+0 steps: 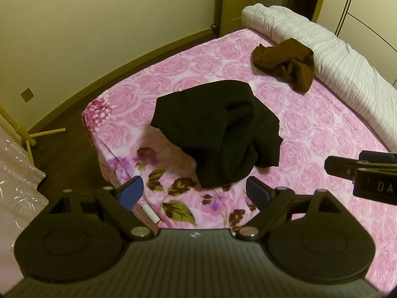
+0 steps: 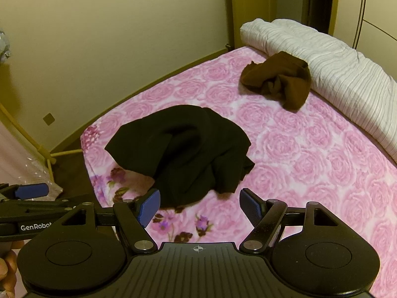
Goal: Fold clothes
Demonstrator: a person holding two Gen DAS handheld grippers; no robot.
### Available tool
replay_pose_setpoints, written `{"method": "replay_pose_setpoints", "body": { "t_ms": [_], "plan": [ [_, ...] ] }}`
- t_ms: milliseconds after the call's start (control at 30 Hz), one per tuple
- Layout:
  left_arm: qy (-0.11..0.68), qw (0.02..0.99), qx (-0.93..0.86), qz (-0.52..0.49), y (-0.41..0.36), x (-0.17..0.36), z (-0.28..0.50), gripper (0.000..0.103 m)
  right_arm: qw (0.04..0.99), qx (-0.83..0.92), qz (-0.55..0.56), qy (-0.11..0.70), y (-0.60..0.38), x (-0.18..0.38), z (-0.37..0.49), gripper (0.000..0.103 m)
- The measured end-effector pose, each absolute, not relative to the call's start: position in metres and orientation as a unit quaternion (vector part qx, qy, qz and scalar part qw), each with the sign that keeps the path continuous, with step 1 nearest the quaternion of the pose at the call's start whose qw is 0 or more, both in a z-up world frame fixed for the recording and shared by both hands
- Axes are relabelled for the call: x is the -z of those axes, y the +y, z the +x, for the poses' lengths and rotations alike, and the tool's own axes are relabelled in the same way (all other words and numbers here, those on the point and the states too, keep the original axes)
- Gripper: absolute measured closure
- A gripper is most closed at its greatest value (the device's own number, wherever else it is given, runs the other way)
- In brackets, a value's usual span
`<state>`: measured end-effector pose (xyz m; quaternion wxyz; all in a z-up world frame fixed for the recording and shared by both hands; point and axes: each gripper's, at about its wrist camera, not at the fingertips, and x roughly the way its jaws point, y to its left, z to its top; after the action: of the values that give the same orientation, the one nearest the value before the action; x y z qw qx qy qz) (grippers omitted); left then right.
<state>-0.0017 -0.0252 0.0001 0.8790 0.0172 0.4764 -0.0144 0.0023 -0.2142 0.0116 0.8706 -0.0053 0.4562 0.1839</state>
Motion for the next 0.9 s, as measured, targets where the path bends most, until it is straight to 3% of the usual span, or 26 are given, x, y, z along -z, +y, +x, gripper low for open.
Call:
{"method": "replay_pose_setpoints", "body": {
  "t_ms": [900],
  "plan": [
    [0.477, 0.879, 0.026, 0.012, -0.0274, 0.0003, 0.0032, 0.015, 0.871, -0.183, -0.011, 0.456, -0.2154, -0.0106, 0.0074, 0.029]
  ]
}}
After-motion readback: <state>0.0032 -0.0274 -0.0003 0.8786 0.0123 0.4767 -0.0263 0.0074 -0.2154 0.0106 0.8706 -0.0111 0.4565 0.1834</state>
